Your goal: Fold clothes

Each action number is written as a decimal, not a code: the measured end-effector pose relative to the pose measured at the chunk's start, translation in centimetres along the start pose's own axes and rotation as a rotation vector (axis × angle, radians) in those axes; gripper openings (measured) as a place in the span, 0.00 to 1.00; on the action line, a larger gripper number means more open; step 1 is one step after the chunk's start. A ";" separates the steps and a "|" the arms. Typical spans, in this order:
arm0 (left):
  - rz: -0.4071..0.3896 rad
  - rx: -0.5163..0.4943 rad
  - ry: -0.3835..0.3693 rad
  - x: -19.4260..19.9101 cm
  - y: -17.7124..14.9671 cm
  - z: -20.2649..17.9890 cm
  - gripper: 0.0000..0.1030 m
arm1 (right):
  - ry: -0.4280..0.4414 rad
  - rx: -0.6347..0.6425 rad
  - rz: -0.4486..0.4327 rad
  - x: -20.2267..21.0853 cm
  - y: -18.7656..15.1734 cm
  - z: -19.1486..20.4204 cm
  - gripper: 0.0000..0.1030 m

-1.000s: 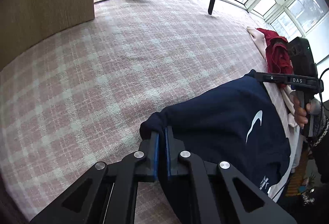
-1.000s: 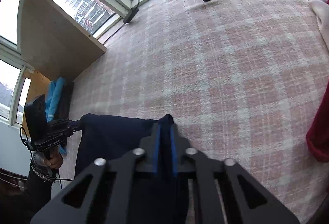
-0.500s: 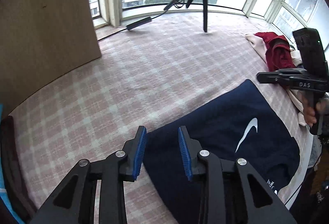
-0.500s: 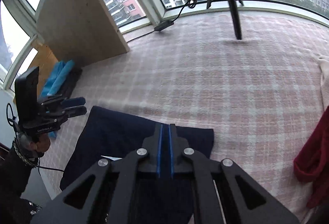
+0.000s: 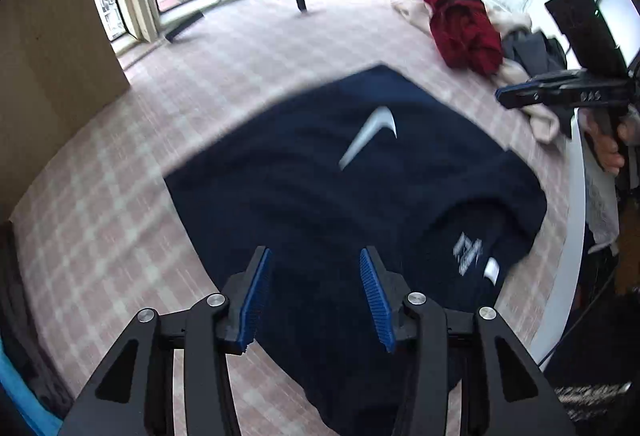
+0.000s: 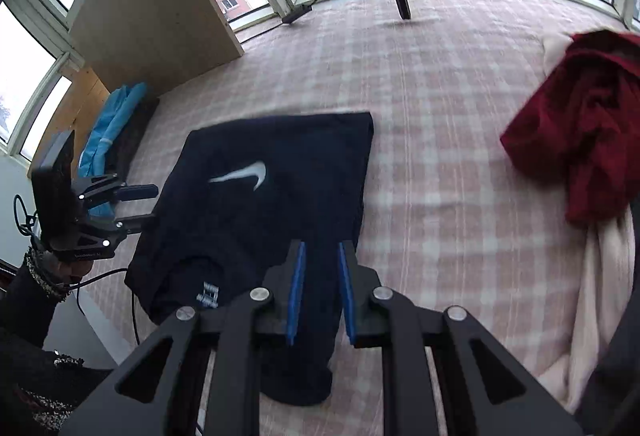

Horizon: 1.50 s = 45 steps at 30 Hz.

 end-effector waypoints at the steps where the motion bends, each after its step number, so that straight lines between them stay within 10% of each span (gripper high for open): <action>1: 0.013 0.002 0.016 0.2 -0.6 -0.6 0.42 | 0.027 -0.045 0.009 0.1 -1.9 -0.3 0.17; 4: 0.040 0.010 0.053 0.9 -2.1 -2.6 0.36 | 0.097 -0.154 0.023 0.4 -6.9 -0.9 0.17; 11: -0.063 -0.129 -0.188 2.6 0.6 -14.4 0.46 | 0.118 -0.105 -0.008 -0.1 -9.0 0.0 0.24; 18: -0.030 -0.243 -0.134 -1.9 2.2 -20.4 0.46 | 0.192 -0.155 -0.012 -1.3 -8.7 -0.8 0.21; 21: 0.013 -0.223 -0.161 -3.0 1.8 -20.7 0.18 | 0.200 -0.139 0.006 -1.2 -9.3 -0.6 0.06; 28: 0.038 -0.196 -0.162 -1.1 -0.4 -20.1 0.15 | 0.201 -0.057 0.131 -1.0 -12.6 0.4 0.05; 34: -0.118 -0.294 -0.076 0.5 2.3 -23.1 0.40 | 0.196 -0.088 -0.053 2.3 -3.8 -2.5 0.24; 39: -0.102 -0.431 0.040 -2.6 3.2 -25.9 0.40 | 0.185 -0.058 0.027 -2.6 3.5 -2.8 0.25; 43: -0.090 -0.425 0.049 -3.7 3.5 -25.5 0.13 | 0.158 0.005 0.104 -6.4 4.9 -1.3 0.22; 45: -0.094 -0.397 0.005 -3.1 3.5 -24.9 0.03 | 0.152 0.048 0.086 -6.5 4.8 -0.7 0.04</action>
Point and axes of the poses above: each gripper's, at about its wrist camera, not at the fingertips, and x roughly against the way its jaws point, z to its left, y to its top, the point moved 6 cm from there along -x, roughly the way its jaws point, and after that the axes turned 3 degrees about z, right-handed, at the moved point
